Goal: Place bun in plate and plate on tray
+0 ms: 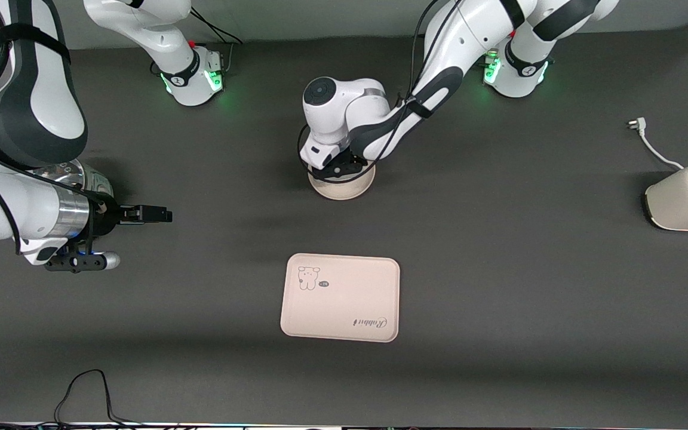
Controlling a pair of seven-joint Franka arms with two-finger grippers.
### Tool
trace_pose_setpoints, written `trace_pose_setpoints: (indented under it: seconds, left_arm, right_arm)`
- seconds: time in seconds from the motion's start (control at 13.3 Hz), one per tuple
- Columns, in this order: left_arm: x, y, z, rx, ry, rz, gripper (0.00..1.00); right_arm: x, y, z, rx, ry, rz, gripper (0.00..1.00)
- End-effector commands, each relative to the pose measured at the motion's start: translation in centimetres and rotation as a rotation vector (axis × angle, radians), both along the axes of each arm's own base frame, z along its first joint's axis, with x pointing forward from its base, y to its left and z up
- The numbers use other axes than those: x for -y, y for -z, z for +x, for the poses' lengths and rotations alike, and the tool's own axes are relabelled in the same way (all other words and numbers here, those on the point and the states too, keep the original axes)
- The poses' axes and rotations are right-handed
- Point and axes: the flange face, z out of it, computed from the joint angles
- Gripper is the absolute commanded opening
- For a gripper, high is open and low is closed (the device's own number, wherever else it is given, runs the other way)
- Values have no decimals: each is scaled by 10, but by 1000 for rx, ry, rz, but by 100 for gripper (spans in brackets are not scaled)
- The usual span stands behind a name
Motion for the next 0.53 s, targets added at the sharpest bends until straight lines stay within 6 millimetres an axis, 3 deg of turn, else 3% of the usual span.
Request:
trace_pose_setpoints:
  seconds: [0.0, 0.23, 0.45]
  left_arm:
    - [0, 3, 2, 32, -1, 25, 100]
    - [0, 0, 3, 35, 2, 26, 100]
    - [0, -5, 6, 43, 5, 23, 100]
  right_arm:
    - [-1, 6, 6, 7, -1, 23, 100]
    - [-1, 7, 6, 6, -3, 26, 100]
    - [-7, 25, 1, -30, 15, 85, 100]
